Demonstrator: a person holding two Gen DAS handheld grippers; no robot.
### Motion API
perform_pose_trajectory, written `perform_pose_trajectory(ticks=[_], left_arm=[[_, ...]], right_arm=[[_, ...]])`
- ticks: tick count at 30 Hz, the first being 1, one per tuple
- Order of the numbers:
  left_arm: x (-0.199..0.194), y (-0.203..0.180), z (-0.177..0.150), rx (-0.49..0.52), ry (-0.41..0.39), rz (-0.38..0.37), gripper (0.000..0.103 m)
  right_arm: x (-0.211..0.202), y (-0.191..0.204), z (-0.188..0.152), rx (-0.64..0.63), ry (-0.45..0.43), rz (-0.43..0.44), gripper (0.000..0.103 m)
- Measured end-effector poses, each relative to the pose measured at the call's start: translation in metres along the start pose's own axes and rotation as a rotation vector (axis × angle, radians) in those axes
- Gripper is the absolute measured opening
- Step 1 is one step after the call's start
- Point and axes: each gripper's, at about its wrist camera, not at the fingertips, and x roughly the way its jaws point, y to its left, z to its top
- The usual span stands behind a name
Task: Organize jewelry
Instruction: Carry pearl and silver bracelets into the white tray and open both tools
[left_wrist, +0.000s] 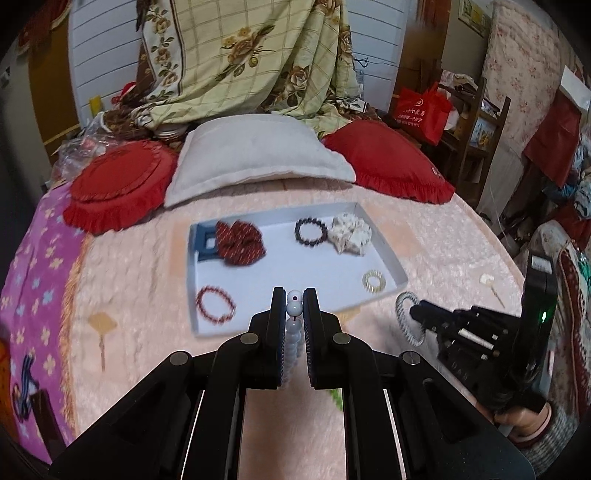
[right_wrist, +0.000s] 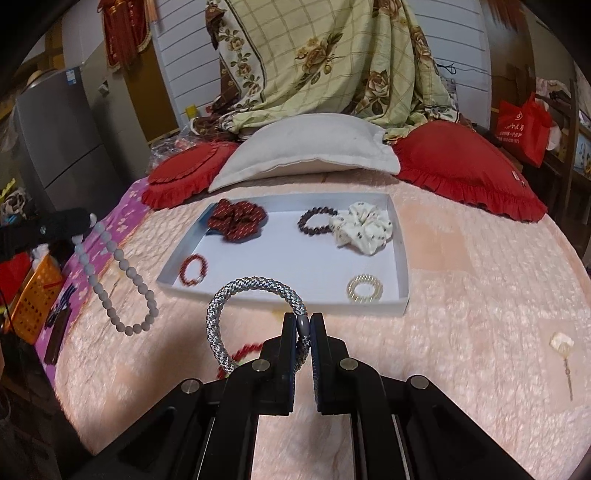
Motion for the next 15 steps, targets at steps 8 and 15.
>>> perform_pose_trajectory(ticks=[8,15], left_arm=[[0.084,0.002,0.033,-0.033,0.082,-0.037,0.008],[0.16,0.05,0.016,-0.089,0.209,0.076,0.008]], right_arm=[[0.049,-0.02,0.023,0.042,0.053,-0.035,0.007],[0.104,-0.013,0.035,0.006,0.124,-0.066,0.007]])
